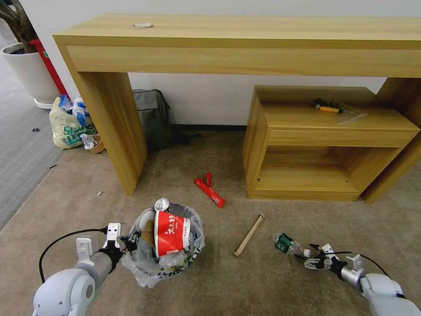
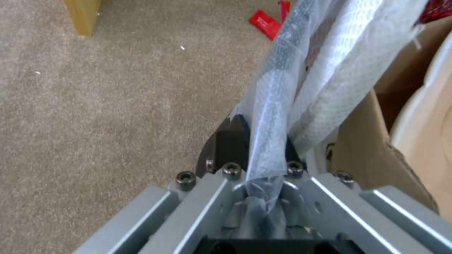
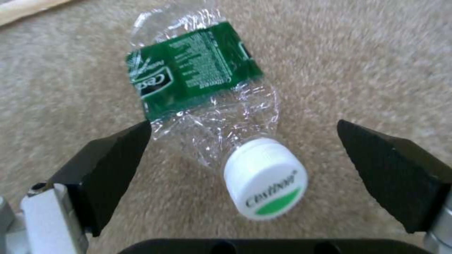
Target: Pick up the trash bin and place the garbage on the floor into it.
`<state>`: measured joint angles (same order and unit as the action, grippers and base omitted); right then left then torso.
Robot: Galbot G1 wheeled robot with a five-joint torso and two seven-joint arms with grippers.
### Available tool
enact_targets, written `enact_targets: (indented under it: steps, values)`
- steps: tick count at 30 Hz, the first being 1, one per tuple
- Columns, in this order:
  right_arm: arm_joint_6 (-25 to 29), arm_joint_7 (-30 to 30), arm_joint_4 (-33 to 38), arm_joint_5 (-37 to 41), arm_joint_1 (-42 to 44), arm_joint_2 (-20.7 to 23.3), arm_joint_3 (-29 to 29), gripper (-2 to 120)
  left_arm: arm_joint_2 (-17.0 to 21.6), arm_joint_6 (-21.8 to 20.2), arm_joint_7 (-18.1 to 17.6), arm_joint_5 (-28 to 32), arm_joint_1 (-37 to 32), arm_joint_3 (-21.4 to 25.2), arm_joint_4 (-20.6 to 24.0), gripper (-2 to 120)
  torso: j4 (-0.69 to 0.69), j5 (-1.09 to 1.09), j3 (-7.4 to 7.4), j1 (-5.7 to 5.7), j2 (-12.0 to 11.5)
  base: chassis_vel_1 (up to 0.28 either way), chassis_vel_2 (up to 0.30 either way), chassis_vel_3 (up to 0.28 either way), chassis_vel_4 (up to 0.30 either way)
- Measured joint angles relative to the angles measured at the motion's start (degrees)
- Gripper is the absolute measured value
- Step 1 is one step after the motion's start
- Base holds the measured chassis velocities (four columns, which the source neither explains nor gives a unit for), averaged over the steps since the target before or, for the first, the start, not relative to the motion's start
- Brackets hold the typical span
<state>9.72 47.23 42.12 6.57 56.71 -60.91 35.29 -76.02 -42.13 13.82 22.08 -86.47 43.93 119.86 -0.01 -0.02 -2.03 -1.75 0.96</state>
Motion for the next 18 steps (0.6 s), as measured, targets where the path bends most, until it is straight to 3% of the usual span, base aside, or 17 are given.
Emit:
enact_targets:
  steps: [9,18]
  values:
    - [-0.55,-2.23,-3.78,-0.27,-2.41,-1.61,-1.14,98,0.28,0.00,0.03,-0.01,0.12,-0.07,-0.26,0,-0.01,0.03,0.00,0.00,0.00,0.000,0.000,0.000,0.000]
    - [-0.75,-4.02,-4.98,0.43,-3.02,-2.52,-1.97,65,0.37,0.00,0.04,-0.08,0.11,-0.22,-0.29,0,-0.01,-0.02,0.00,0.00,0.00,0.000,0.000,0.000,0.000]
